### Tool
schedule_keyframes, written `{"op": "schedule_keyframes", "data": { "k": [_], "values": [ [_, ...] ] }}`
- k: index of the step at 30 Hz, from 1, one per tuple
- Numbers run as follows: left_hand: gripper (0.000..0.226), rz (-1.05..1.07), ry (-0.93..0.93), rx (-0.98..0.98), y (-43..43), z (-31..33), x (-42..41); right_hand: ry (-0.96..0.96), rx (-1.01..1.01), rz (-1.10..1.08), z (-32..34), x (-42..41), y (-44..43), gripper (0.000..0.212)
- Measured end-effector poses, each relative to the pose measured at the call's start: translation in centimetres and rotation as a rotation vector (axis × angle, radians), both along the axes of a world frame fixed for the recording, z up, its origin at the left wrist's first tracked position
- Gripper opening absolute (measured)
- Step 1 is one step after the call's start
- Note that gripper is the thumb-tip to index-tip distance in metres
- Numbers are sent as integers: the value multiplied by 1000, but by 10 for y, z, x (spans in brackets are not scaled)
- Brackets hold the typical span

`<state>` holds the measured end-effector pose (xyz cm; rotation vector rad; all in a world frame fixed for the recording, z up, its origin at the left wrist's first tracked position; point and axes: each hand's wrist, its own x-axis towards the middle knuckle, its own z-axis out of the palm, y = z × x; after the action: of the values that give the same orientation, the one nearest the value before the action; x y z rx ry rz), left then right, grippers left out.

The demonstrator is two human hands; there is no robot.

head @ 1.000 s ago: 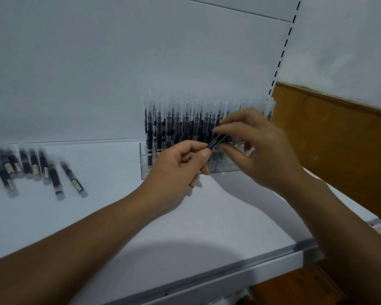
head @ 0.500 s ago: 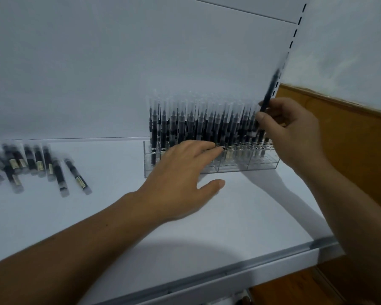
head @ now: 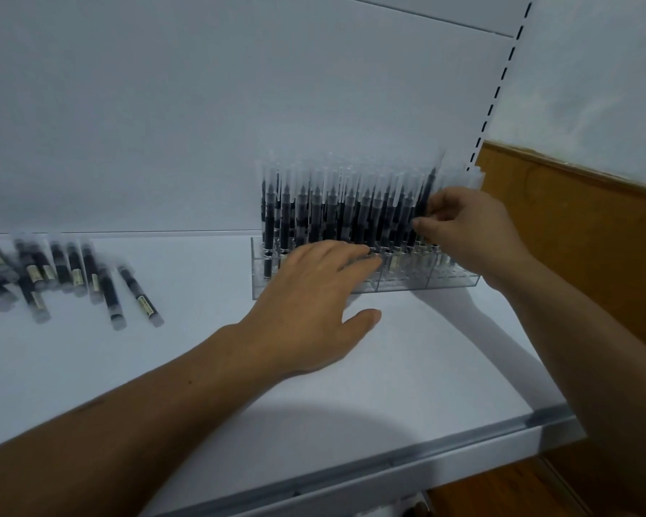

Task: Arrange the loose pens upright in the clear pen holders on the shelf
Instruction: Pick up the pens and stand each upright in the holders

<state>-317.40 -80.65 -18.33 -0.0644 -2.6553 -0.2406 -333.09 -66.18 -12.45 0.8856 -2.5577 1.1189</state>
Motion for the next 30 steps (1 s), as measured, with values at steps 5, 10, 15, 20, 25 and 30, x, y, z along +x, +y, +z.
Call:
{"op": "schedule_keyframes", "data": {
  "k": [5, 10, 15, 20, 25, 30],
  "values": [
    [61, -3, -1, 6, -1, -1, -1, -39, 51, 7, -2, 3, -3, 15],
    [60, -5, -6, 8, -2, -1, 0, -74, 105, -24, 3, 3, -5, 27],
    [59, -9, -11, 7, -2, -1, -1, -160, 110, -36, -1, 1, -3, 32],
    [58, -11, -11, 3, -3, -1, -1, -200, 151, 5, 4, 4, -3, 23],
    [58, -13, -32, -7, -5, 0, -2, -197, 140, 32, 4, 9, 4, 20],
    [55, -46, -65, -13, -7, 6, 1, -117, 225, 44, 8, 22, 16, 28]
  ]
}}
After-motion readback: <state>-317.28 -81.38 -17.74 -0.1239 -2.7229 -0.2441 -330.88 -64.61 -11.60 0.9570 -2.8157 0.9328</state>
